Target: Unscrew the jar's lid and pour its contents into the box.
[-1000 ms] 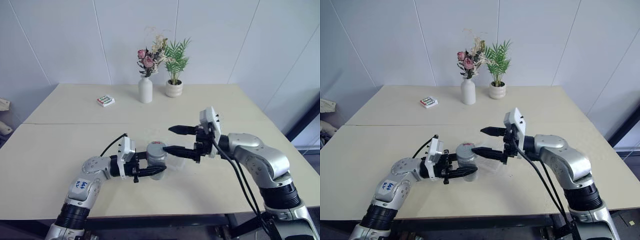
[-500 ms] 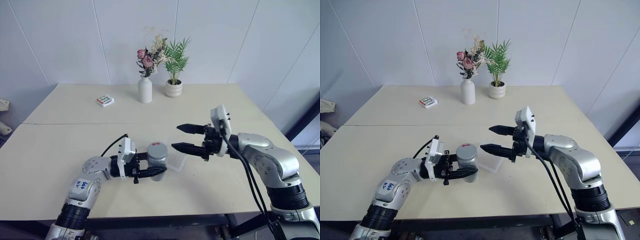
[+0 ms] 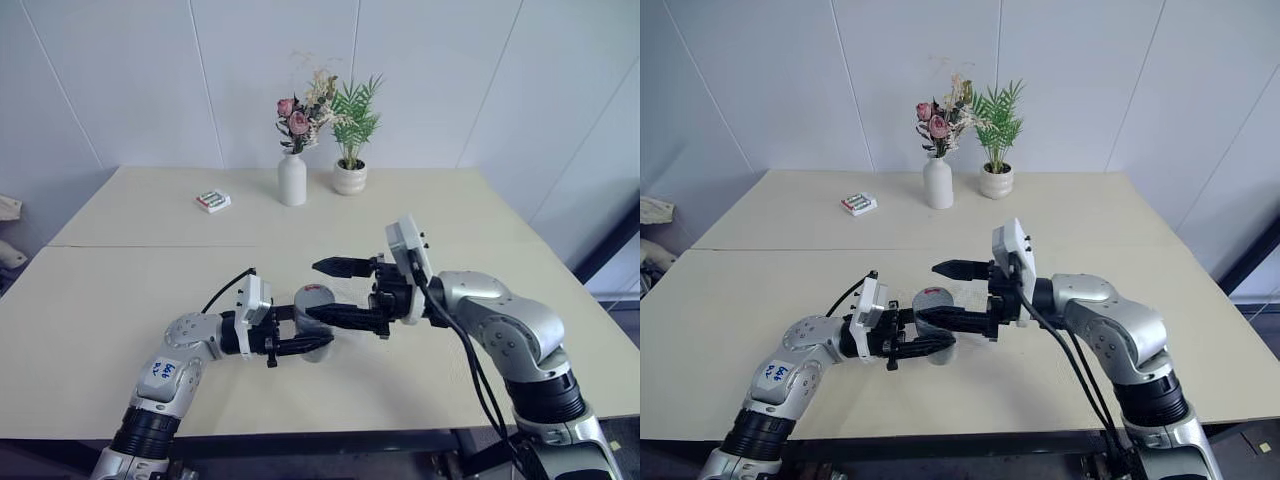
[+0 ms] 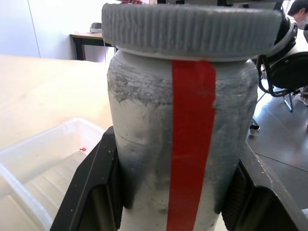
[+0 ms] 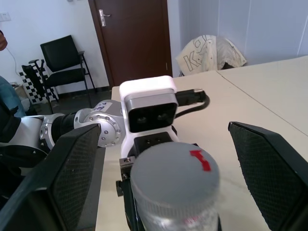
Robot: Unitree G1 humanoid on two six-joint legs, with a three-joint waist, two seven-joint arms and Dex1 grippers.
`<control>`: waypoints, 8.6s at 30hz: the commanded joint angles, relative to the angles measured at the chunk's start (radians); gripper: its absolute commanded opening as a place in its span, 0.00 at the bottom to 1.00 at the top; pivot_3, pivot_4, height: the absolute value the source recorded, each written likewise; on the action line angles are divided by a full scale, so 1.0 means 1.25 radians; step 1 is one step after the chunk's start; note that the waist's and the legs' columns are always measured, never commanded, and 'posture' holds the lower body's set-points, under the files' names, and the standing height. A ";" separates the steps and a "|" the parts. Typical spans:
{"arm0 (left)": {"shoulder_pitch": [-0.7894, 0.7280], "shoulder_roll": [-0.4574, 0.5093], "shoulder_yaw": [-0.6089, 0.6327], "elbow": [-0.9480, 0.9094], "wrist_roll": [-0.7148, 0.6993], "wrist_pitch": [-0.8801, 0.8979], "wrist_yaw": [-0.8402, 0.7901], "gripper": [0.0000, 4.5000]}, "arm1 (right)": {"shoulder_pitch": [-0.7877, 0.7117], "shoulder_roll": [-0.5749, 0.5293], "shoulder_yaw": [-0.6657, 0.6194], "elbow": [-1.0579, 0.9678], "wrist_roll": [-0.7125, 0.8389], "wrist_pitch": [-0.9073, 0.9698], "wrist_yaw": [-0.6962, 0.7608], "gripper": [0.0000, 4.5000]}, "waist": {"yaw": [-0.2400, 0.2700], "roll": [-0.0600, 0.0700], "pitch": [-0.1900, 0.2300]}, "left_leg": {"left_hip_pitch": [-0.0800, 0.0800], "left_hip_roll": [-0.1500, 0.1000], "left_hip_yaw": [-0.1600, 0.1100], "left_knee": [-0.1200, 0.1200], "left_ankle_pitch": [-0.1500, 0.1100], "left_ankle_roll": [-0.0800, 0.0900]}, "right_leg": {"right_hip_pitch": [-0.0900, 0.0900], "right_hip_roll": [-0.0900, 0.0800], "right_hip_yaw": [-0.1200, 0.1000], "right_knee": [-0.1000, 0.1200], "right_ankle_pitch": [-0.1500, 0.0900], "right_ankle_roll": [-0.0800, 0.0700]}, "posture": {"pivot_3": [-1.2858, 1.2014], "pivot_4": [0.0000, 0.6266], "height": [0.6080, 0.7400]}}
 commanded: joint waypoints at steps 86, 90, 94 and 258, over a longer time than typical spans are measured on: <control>-0.009 -0.004 0.000 -0.024 -0.012 0.000 -0.002 0.45 | 0.036 -0.094 -0.085 0.086 -0.072 -0.047 0.049 0.99 | 0.001 0.000 0.000 | 0.000 0.000 0.000 0.000 0.000 0.000 | 0.000 0.000 0.000 0.000 0.000 0.000 | 0.52 0.24 1.00; -0.008 -0.004 0.001 -0.024 -0.012 0.000 -0.002 0.45 | 0.035 -0.097 -0.086 0.094 -0.075 -0.051 0.050 0.99 | 0.001 0.000 0.000 | 0.000 0.000 0.000 0.000 0.000 0.000 | 0.000 0.000 0.000 0.000 0.000 0.000 | 0.52 0.24 1.00; -0.009 -0.005 0.002 -0.023 -0.011 -0.001 -0.003 0.45 | 0.032 -0.094 -0.088 0.093 -0.073 -0.049 0.053 0.99 | 0.001 0.000 0.000 | 0.000 0.000 0.000 0.000 0.000 0.000 | 0.000 0.000 0.000 0.000 0.000 0.000 | 0.52 0.24 1.00; -0.728 0.122 -0.413 0.698 1.152 -0.916 0.964 0.45 | 0.389 -0.294 -0.283 -0.111 -0.035 -0.044 -0.022 0.99 | 0.024 0.000 0.003 | -0.001 -0.002 0.003 0.001 -0.001 0.001 | 0.000 0.001 0.005 -0.003 0.001 0.006 | 0.52 0.24 1.00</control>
